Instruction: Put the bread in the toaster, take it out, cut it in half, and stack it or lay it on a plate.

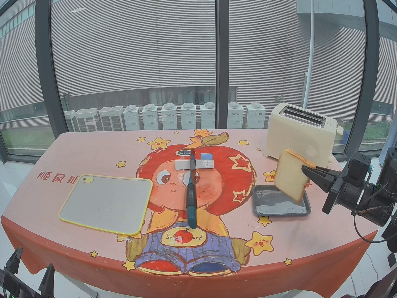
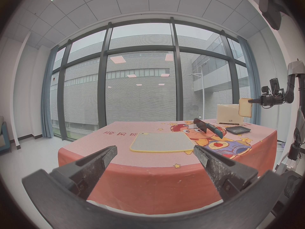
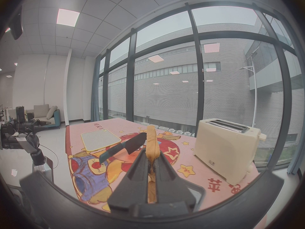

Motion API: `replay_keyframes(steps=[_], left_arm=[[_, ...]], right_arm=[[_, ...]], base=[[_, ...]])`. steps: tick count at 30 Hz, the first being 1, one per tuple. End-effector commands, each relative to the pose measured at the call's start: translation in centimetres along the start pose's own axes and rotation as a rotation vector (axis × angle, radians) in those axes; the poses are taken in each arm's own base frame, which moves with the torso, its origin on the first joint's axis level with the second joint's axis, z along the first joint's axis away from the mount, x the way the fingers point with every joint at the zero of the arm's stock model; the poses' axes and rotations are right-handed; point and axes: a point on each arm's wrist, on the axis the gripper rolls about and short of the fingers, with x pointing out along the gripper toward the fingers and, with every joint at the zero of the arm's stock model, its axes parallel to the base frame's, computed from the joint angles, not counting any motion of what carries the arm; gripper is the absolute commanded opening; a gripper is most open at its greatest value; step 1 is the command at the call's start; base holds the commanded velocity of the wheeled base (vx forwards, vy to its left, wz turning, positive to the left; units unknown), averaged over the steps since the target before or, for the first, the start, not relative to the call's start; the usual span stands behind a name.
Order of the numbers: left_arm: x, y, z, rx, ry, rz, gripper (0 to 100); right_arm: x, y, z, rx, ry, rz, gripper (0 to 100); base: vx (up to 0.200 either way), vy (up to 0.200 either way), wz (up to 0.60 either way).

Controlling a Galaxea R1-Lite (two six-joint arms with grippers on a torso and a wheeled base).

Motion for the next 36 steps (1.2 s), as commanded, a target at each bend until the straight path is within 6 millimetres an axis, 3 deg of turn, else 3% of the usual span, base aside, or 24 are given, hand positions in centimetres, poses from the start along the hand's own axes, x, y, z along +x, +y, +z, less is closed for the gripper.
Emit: replay_keyframes(steps=[1, 16, 36], left_arm=[[0.1, 0.0, -0.4, 0.0, 0.018, -0.001, 100], [0.1, 0.0, -0.5, 0.0, 0.019, 0.001, 100], [0.1, 0.0, -0.5, 0.001, 0.018, -0.001, 100]], right_arm=[[0.0, 0.1, -0.1, -0.001, 0.002, 0.004, 0], [0.4, 1.4, -0.3, -0.007, 0.018, 0.009, 0], [1.1, 2.9, -0.2, 0.03, 0.021, 0.025, 0]], base=[[0.0, 0.2, 0.0], [0.0, 0.2, 0.0], [0.0, 0.0, 0.0]])
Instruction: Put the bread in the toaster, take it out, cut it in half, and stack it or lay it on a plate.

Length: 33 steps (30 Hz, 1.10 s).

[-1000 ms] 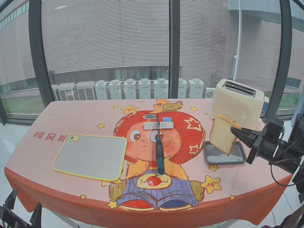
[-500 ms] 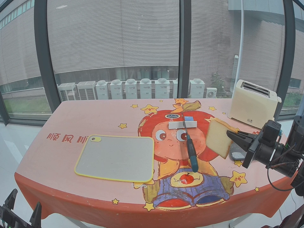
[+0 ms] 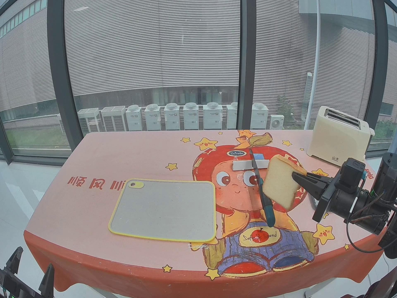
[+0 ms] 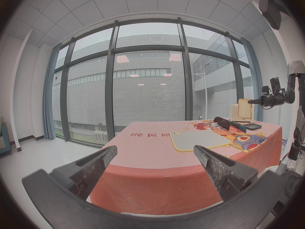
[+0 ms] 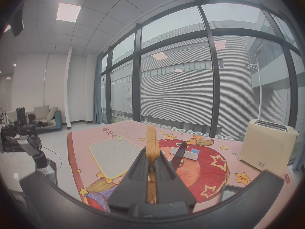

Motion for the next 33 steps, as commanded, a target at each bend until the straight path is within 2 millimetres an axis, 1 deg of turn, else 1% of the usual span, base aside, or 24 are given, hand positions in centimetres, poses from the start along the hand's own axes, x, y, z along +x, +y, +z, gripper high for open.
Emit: replay_keyframes(steps=[1, 9, 16, 33], left_arm=[[0.14, 0.0, -0.48, 0.0, 0.019, -0.002, 100], [0.14, 0.0, -0.48, 0.0, 0.019, 0.001, 100], [0.14, 0.0, -0.48, -0.001, 0.019, 0.0, 100], [0.14, 0.0, -0.49, -0.002, 0.02, -0.002, 100]], right_arm=[[0.45, 0.37, -0.18, 0.003, 0.011, 0.013, 0], [0.42, 0.37, -0.32, 0.005, 0.017, 0.013, 0], [0.49, 0.47, -0.21, 0.017, 0.013, 0.017, 0], [0.66, 1.09, -0.71, 0.019, 0.036, 0.047, 0]], base=[[0.0, 0.0, 0.0], [-0.2, 0.0, 0.0], [0.0, 0.0, 0.0], [0.0, 0.2, 0.0]])
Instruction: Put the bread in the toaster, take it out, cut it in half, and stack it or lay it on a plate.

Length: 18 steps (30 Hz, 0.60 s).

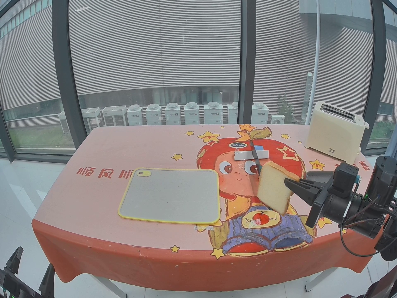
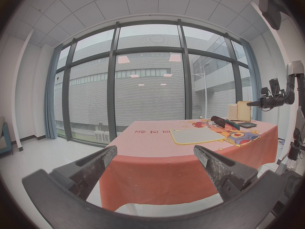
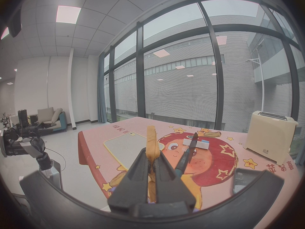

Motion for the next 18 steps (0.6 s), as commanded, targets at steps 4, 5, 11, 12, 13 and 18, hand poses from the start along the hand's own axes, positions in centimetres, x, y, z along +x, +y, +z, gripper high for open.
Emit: replay_keyframes(steps=[4, 5, 11, 12, 13, 18], left_arm=[[0.14, 0.0, -0.49, 0.0, 0.02, 0.0, 100], [0.14, 0.0, -0.49, 0.0, 0.02, 0.0, 100], [0.14, -0.01, -0.49, 0.0, 0.02, -0.001, 100], [0.14, -0.01, -0.49, 0.0, 0.02, -0.001, 100], [0.14, -0.01, -0.49, 0.0, 0.02, -0.001, 100], [0.14, 0.0, -0.49, 0.001, 0.02, 0.0, 100]], right_arm=[[0.17, 0.45, -0.17, 0.004, 0.009, 0.022, 0], [0.2, 0.45, -0.2, 0.004, 0.01, 0.022, 0], [0.25, 0.68, -0.31, 0.009, 0.016, 0.032, 0], [0.25, 0.75, -0.31, 0.01, 0.016, 0.035, 0], [0.26, 0.85, -0.31, 0.009, 0.016, 0.04, 0], [0.57, 0.93, -0.52, 0.023, 0.027, 0.045, 0]], base=[[0.0, 0.2, 0.0], [0.0, 0.2, 0.0], [0.0, 0.2, 0.0], [0.0, 0.2, 0.0], [0.0, 0.2, 0.0], [0.0, 0.12, 0.0]])
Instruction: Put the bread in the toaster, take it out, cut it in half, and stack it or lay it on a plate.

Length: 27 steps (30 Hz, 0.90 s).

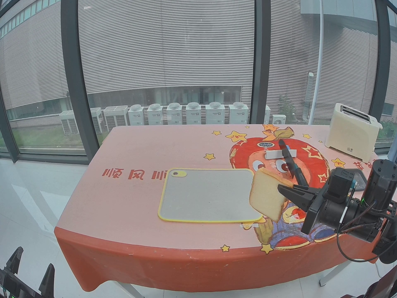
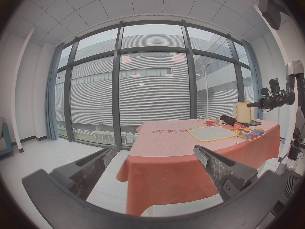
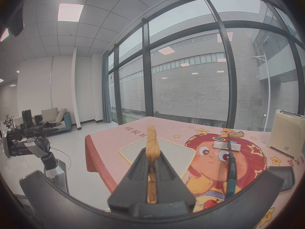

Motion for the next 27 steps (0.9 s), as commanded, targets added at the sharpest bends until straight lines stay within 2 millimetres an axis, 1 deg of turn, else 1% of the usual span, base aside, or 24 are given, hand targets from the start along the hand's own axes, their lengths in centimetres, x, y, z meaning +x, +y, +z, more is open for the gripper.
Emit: replay_keyframes(steps=[1, 10, 14, 19, 22, 26, 27], left_arm=[[0.1, 0.0, -0.5, 0.0, 0.018, 0.0, 100], [0.1, 0.0, -0.5, 0.0, 0.018, -0.001, 100], [0.1, 0.0, -0.5, 0.0, 0.018, -0.001, 100], [0.1, 0.0, -0.5, 0.0, 0.018, -0.001, 100], [0.1, 0.0, -0.5, 0.0, 0.018, -0.001, 100], [0.1, 0.0, -0.5, 0.0, 0.02, 0.0, 100], [0.1, 0.0, -0.5, 0.0, 0.018, -0.001, 100]], right_arm=[[0.3, 0.0, -0.2, 0.01, 0.012, 0.003, 0], [0.4, 0.4, -0.4, 0.034, 0.02, -0.018, 0], [0.5, 0.7, -0.3, 0.076, 0.016, -0.006, 0], [1.2, 0.8, -0.2, 0.143, 0.011, -0.021, 0], [2.2, 1.0, -0.4, 0.197, 0.006, -0.021, 0], [3.8, 0.9, -1.2, 0.264, -0.008, -0.025, 0], [3.9, 0.9, -1.2, 0.268, -0.009, -0.027, 0]], base=[[0.0, 0.0, 0.0], [0.0, 0.0, 0.0], [0.0, 0.0, 0.0], [0.0, 0.0, 0.0], [0.0, 0.0, 0.0], [0.0, 0.0, 0.0], [0.0, 0.0, 0.0]])
